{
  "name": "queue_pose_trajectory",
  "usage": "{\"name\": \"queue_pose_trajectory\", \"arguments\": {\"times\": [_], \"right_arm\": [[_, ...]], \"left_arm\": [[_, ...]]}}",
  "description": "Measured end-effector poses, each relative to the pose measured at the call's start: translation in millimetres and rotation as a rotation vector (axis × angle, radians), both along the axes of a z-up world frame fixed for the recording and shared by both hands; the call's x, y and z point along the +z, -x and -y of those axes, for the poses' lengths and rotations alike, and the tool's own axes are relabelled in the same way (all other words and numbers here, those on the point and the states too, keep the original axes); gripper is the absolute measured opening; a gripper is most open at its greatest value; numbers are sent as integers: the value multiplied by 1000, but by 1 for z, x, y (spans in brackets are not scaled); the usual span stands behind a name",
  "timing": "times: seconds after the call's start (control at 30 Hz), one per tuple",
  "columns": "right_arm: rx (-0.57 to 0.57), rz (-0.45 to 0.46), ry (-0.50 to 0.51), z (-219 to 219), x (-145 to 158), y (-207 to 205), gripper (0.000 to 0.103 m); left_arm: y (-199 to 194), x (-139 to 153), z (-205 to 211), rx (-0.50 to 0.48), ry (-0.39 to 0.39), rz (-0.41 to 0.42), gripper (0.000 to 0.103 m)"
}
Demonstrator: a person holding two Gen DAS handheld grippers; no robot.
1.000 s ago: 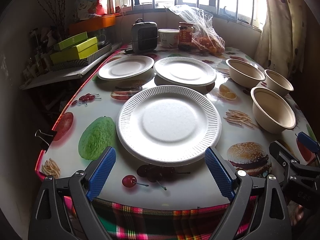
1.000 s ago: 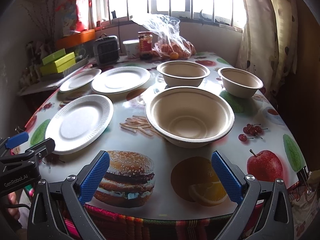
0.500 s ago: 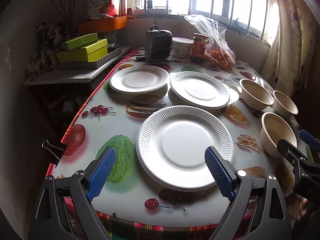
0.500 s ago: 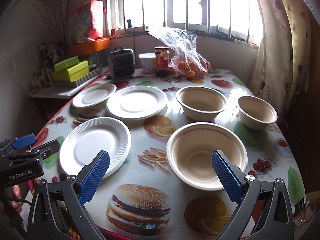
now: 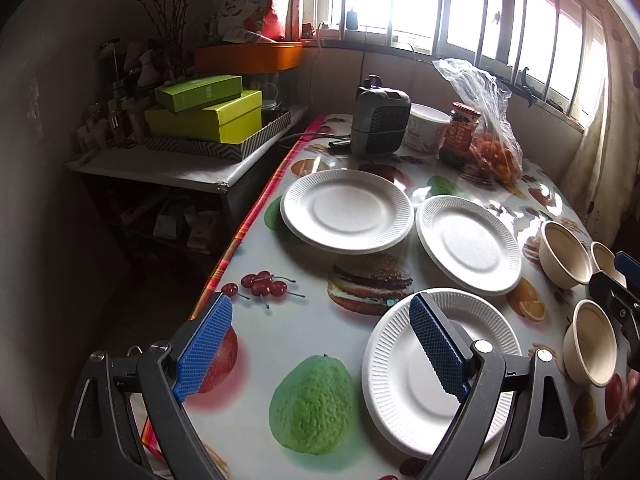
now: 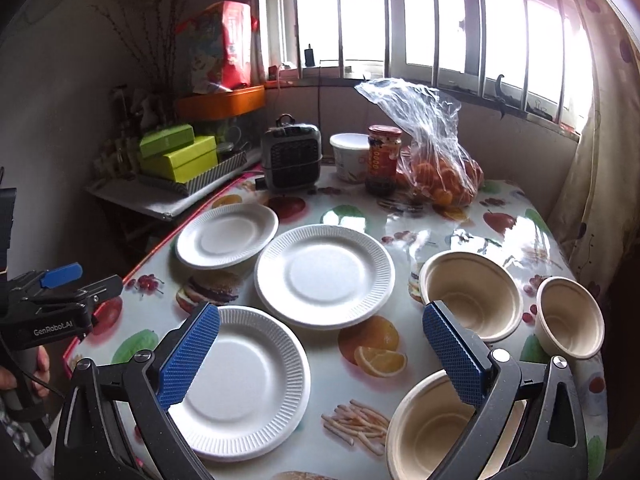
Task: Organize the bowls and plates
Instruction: 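Move the left tool toward one white paper plate while the right tool approaches another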
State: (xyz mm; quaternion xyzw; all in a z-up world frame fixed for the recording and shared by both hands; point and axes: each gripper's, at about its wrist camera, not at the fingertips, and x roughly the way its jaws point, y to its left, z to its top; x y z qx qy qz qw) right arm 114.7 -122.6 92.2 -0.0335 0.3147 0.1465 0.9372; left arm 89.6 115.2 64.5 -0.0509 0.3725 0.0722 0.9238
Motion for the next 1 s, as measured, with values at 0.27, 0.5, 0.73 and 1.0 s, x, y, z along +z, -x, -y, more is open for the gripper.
{"name": "queue_pose_trajectory", "arguments": {"times": [0.27, 0.5, 0.73, 1.0], "right_arm": [[88, -75, -35, -17, 3, -55, 101], [172, -92, 16, -42, 8, -102, 99], [250, -117, 54, -66, -1, -149, 91], [314, -199, 58, -89, -19, -206, 78]], "left_arm": [[-32, -2, -25, 29, 38, -40, 91], [-58, -4, -41, 59, 56, -52, 90], [-82, -5, -55, 79, 72, -58, 86], [-110, -19, -66, 114, 130, -105, 83]]}}
